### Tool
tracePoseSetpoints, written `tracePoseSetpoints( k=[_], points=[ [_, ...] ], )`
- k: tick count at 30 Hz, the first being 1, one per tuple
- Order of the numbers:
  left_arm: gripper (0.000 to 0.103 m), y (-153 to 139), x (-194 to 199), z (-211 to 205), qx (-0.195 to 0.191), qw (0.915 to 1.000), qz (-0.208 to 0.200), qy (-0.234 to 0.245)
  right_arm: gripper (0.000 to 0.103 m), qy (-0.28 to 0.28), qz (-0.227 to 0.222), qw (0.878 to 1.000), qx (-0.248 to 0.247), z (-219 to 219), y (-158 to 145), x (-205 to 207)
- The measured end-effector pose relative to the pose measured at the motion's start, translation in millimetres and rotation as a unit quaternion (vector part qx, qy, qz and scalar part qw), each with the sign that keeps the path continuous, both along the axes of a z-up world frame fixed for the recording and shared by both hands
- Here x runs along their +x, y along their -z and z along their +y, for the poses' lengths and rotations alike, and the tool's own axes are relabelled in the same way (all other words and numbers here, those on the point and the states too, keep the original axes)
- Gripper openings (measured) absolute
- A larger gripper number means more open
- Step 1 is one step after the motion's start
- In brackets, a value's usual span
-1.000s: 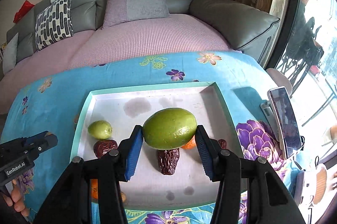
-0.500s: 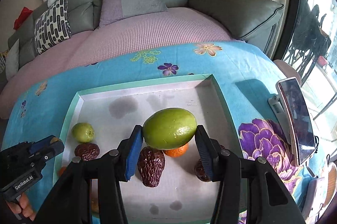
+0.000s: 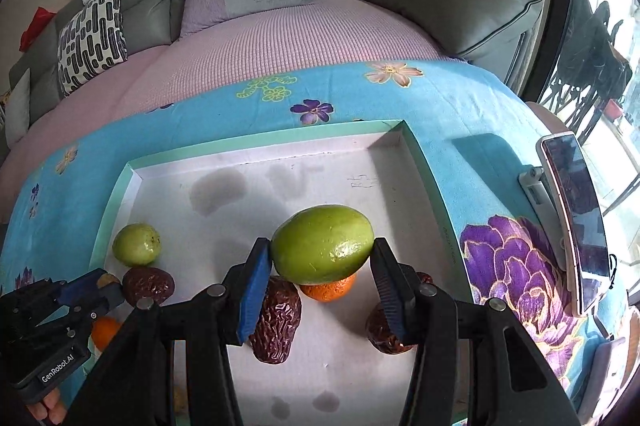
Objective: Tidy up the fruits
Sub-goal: 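Carry the brown fruit and the lime over the white tray, then open both grippers to drop the brown fruit and lime into the tray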
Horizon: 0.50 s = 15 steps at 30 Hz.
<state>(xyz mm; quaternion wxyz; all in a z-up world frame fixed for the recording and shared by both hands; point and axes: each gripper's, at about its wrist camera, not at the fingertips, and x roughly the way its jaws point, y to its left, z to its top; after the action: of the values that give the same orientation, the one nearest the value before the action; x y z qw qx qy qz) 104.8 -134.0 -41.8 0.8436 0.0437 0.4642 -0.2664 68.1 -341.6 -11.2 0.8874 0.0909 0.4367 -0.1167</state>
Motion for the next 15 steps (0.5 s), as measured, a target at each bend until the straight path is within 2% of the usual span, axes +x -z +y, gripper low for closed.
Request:
tracePoseSetpoints(
  k=[15],
  points=[
    [0.029,0.1,-0.7,-3.7,0.016,0.9999,-0.006,-0.002,0.053,-0.011,0.002,1.000,0.006,-1.5,0.0,3.9]
  ],
)
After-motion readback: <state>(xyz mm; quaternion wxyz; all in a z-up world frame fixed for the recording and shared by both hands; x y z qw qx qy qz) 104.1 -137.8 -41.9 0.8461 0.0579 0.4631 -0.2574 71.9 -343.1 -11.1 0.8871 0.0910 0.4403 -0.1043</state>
